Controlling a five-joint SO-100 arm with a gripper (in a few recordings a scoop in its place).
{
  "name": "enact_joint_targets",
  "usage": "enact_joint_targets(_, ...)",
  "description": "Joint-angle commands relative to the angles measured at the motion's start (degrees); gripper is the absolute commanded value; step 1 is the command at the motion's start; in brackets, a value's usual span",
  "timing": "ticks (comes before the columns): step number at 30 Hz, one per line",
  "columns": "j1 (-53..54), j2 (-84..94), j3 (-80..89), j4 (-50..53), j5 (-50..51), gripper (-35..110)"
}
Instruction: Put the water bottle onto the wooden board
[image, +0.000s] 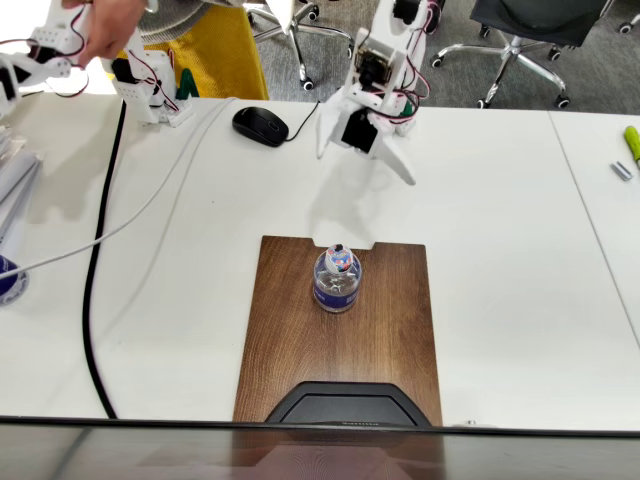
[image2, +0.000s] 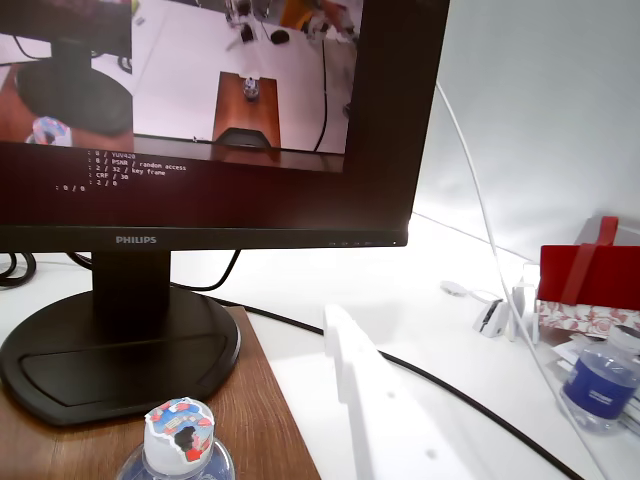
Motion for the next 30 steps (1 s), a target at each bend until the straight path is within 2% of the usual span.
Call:
enact_joint_targets(1, 1.1, 9.3, 6.5, -1.0, -0.6, 52)
enact_joint_targets(9, 2.0, 25.6, 21.8, 0.0, -0.4, 52)
enact_joint_targets(17, 5.3, 46.5, 29.5, 19.3, -0.4, 54)
enact_joint_targets(30, 6.1, 60.2, 37.1, 20.0, -0.5, 54)
